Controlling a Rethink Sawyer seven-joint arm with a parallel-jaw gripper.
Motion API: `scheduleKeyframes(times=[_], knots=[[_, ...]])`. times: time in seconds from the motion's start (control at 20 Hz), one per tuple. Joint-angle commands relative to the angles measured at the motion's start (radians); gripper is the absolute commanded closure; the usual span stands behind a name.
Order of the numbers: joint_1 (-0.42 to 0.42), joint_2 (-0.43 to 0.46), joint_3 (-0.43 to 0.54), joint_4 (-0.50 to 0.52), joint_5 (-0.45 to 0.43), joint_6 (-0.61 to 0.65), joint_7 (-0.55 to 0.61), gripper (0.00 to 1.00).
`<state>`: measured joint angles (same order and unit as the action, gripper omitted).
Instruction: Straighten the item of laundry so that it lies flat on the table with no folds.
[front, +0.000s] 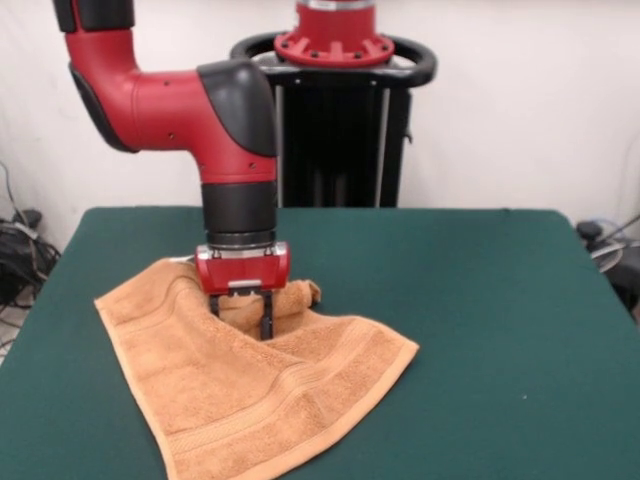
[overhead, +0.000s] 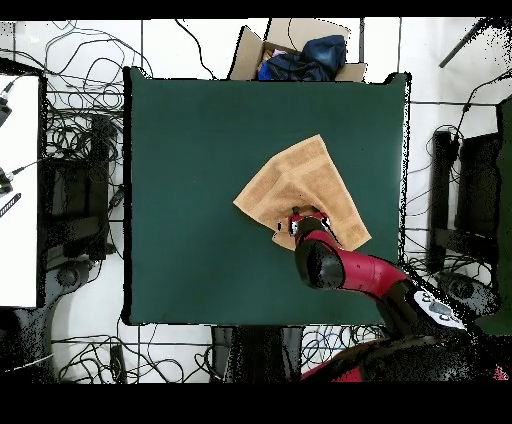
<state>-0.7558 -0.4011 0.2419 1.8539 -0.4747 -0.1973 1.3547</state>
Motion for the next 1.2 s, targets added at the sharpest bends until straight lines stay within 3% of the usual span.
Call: scheduleKeyframes(times=[0.05, 0.55, 1.05, 1.2], knots=[[-0.013, 0.012, 0.069, -0.149, -0.047, -0.060, 0.136, 0.00], [0.013, 0.002, 0.020, -0.114, -0.030, -0.062, 0.155, 0.00], [0.005, 0.033, 0.004, -0.125, -0.073, -0.027, 0.112, 0.00], [0.039, 0.063, -0.044, -0.156, -0.067, -0.051, 0.110, 0.00]])
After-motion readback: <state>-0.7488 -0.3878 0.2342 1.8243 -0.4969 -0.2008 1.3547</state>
